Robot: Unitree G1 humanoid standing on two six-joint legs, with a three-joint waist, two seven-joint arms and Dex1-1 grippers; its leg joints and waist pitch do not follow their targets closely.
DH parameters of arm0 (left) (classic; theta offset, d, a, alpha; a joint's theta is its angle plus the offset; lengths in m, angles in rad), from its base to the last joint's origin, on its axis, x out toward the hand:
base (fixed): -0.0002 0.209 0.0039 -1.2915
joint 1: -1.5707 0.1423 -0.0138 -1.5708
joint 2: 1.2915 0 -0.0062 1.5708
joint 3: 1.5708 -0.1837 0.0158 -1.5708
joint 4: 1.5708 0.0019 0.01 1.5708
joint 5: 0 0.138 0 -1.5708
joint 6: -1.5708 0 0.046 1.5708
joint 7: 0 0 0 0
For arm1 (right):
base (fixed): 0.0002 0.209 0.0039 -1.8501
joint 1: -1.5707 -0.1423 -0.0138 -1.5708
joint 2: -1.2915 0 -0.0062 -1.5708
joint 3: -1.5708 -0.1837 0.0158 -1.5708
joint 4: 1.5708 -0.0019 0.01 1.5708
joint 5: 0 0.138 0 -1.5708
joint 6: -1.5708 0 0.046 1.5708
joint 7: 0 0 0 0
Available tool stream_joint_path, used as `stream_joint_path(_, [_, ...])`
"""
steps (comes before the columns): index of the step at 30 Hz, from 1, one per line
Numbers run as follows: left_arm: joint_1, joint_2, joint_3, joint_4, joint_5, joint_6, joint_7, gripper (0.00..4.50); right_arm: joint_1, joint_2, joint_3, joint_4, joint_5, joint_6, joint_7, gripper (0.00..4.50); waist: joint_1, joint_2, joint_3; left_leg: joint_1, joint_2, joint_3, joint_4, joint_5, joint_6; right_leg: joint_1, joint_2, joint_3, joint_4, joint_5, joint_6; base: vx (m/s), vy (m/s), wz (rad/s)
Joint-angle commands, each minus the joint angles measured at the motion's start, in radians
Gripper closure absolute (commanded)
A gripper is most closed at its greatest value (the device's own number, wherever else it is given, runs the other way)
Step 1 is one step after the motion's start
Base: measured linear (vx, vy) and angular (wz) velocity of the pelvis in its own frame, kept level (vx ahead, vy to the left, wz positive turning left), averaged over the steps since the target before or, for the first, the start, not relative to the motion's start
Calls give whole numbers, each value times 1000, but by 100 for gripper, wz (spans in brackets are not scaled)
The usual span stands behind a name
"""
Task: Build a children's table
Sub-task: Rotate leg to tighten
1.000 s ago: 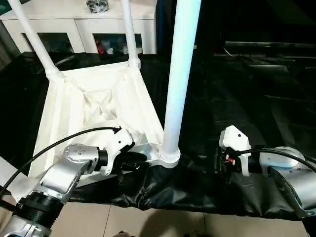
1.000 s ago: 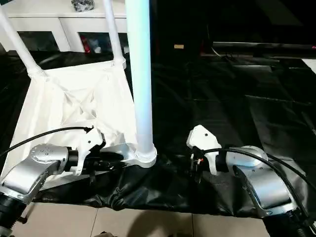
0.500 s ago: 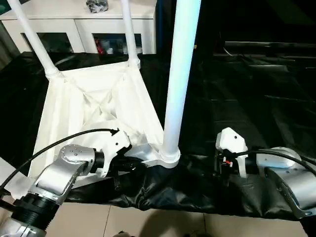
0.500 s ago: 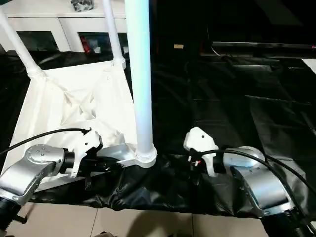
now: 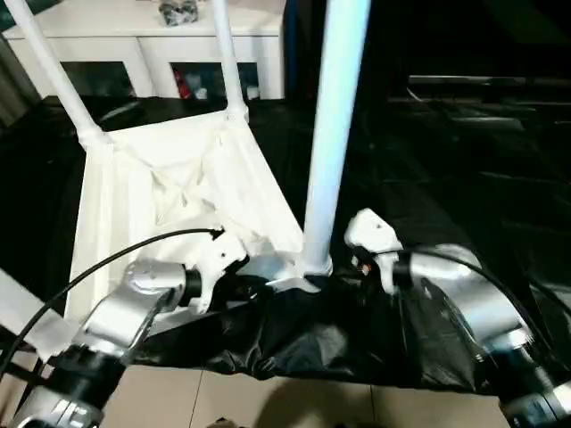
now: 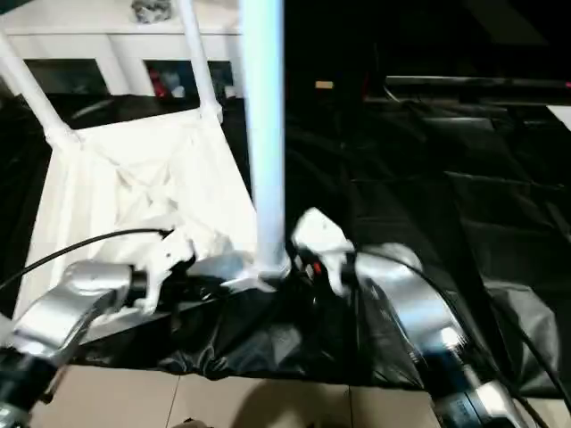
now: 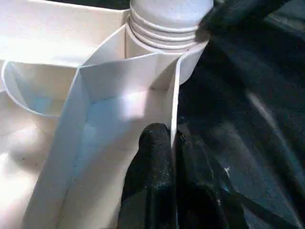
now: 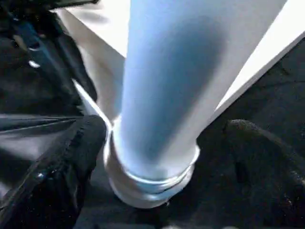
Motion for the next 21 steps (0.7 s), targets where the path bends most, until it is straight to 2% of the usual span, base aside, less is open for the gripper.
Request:
stream_joint_path(1, [-7,-7,13,24,-5,-19,22,440,-25,14,-1,45,-1,-21,-7,0,5,-21,-59,1,40,-14,-77,-167,34,49,-73,45,-86,-282,-193,0,0,0])
stream_joint_path(7, [-19,-14,25,48,2,-35,24,450,-64,41,4,143,-14,-85,-3,33,4,-21,-56,1,40,-15,-80,-202,27,46,-74,44,-92,-353,-178,0,0,0])
stream_joint_path(8, [-19,-13,26,48,3,-36,24,450,-67,45,4,152,-14,-91,-2,55,4,-21,-57,2,41,-15,-80,-202,27,46,-75,44,-91,-351,-178,0,0,0])
stream_joint_path(10, [-20,-13,27,51,4,-38,22,450,-75,54,3,173,-13,-104,2,59,3,-20,-56,1,41,-15,-81,-204,28,46,-75,44,-91,-349,-181,0,0,0])
stream_joint_path(16, [-22,-10,27,59,8,-42,17,450,-97,69,9,222,-17,-142,16,128,3,-19,-57,1,42,-16,-82,-202,30,46,-75,44,-90,-344,-183,0,0,0])
stream_joint_path(21, [-23,-3,29,66,11,-46,12,450,-110,83,11,257,-24,-174,23,161,2,-19,-55,2,42,-16,-82,-217,28,45,-75,44,-92,-359,-185,0,0,0])
